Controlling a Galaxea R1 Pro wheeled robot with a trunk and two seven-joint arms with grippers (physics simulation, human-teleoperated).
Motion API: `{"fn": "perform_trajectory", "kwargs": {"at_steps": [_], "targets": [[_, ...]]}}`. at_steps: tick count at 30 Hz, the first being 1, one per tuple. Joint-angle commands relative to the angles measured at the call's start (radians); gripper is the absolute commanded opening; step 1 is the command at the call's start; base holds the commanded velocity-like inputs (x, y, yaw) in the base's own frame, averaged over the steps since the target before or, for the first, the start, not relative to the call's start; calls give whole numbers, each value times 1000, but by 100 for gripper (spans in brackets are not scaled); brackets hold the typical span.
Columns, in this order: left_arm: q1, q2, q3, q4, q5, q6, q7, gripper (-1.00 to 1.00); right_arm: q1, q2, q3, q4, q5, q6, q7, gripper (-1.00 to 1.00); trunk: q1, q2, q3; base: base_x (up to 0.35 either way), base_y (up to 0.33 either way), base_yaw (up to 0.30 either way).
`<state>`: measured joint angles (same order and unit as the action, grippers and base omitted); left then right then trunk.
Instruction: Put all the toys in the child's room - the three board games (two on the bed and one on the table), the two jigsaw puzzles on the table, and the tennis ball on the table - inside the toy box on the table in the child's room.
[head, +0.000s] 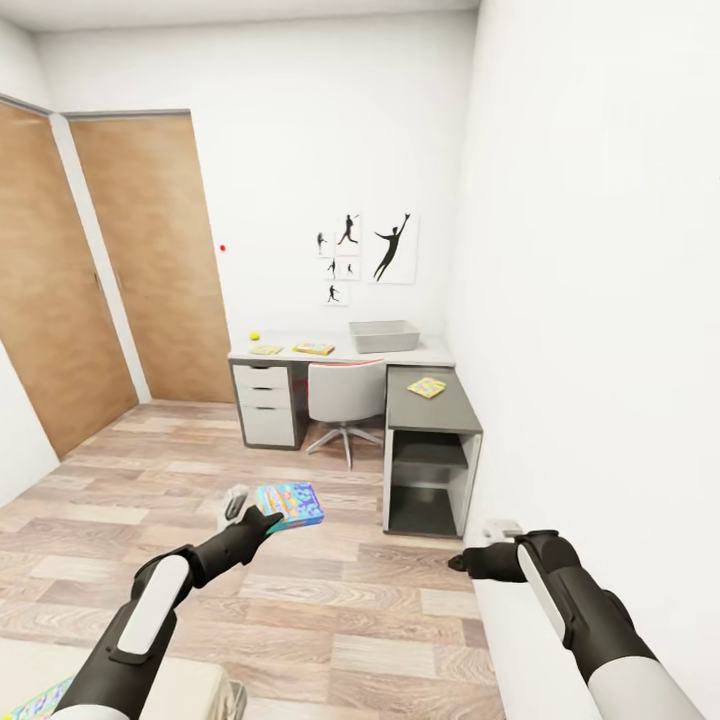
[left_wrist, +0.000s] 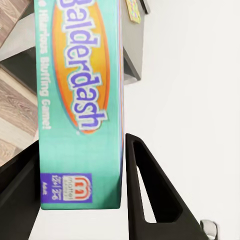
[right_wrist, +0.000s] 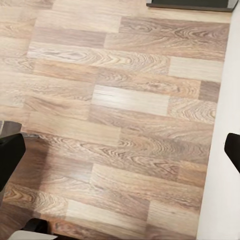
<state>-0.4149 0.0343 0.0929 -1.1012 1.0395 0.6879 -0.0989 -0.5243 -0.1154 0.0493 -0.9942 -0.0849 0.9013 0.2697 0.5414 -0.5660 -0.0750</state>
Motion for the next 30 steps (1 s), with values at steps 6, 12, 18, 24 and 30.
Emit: {"fn": "perform_trajectory", "kwargs": {"at_steps": [6, 12, 18, 24, 30], "targets": [[1, 1, 9, -1, 0, 6, -4, -100, 1, 10, 7, 0, -6, 4, -4, 100, 0, -2, -2, 0, 0, -36], [2, 1, 10, -1, 0, 7, -5, -100, 1, 14, 12, 0, -6, 4, -4, 100, 0, -2, -2, 0, 0, -11], [2, 1, 11, -2, 0, 6, -4, -100, 1, 14, 28, 0, -5, 4, -4, 100, 0, -2, -2, 2, 0, -3], [2, 0, 10, -2, 0, 6, -4, -100, 1, 13, 40, -3, -4, 5, -4, 100, 0, -2, -2, 117, 0, -1], [2, 0, 9, -2, 0, 6, -4, -100, 1, 13, 42, -5, -5, 6, -4, 100, 0, -2, -2, 242, -22, -2]]}}
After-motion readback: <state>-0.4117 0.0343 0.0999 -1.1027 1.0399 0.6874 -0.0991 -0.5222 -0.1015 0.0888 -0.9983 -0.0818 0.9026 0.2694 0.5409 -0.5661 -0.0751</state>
